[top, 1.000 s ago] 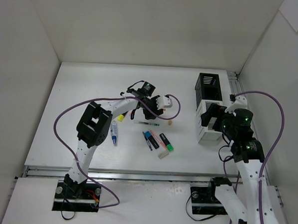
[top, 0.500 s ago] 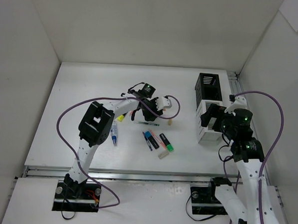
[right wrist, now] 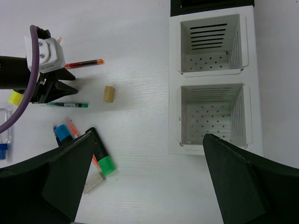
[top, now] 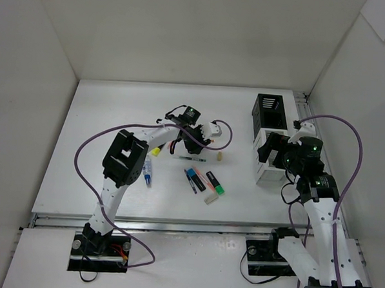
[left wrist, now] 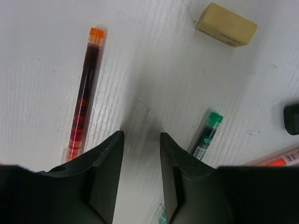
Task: Sort the stationery into containers
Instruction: Pick up the pen cap from the center of the board.
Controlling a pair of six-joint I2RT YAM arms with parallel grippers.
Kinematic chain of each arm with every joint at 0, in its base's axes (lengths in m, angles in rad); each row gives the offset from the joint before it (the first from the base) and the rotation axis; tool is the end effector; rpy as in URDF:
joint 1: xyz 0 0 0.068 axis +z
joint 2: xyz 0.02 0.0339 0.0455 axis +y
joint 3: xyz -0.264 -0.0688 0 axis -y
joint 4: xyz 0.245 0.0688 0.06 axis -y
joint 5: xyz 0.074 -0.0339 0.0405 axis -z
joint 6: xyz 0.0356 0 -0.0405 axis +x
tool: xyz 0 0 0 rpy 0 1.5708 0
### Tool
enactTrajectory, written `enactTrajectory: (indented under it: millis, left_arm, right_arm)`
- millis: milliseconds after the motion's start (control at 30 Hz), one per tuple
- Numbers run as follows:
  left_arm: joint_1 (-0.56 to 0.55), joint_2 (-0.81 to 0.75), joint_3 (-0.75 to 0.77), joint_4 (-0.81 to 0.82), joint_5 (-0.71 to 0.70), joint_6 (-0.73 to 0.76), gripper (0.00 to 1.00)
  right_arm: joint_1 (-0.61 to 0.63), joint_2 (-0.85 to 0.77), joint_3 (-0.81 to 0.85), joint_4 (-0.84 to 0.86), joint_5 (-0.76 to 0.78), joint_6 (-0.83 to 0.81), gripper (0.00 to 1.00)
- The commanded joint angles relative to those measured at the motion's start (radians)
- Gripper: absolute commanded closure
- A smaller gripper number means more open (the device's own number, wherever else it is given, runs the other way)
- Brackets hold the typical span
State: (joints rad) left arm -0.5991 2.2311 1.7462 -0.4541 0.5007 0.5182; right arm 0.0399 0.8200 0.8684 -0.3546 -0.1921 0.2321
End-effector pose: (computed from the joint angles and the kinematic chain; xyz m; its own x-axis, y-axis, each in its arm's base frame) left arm 0.3940 -0.2897 0.1760 -0.2179 0.6750 -0.7049 0.9632 0.2651 -0.0440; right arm 0.1852 0.0142 0.3455 -0.3440 0.2122 -0.9147 -0.1458 0.9502 0.2753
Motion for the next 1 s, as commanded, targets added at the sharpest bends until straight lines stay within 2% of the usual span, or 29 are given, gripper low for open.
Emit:
enactTrajectory:
  millis: [0,100,300,500,833,967]
  left_arm:
    - [0.010,0.001,0.042,-0.023,0.024,0.014,0.68]
    - [0.010,0.001,0.047,-0.037,0.045,0.032,0.68]
    - [0.010,0.002,0.042,-0.038,0.053,0.033,0.58]
    - [0.010,0.004,0.038,-0.024,0.036,0.026,0.58]
    - [-0.008,-0.008,0.009,0.008,0.013,0.019,0.75]
    - [-0.008,-0.017,0.003,0.009,0.012,0.020,0.93]
  right_arm:
    - [-0.006,-0.005,0.038,0.042,-0.018,-0.016,0.02]
    - [-0.005,-0.015,0.035,0.045,-0.015,-0.016,0.02]
    - [-0.005,-0.018,0.035,0.043,-0.006,-0.014,0.02]
    - [-0.006,-0.019,0.032,0.043,-0.007,-0.014,0.02]
    - [-0.003,-0.036,0.032,0.032,-0.001,-0.020,0.02]
    - [-0.003,-0.048,0.032,0.031,0.008,-0.022,0.02]
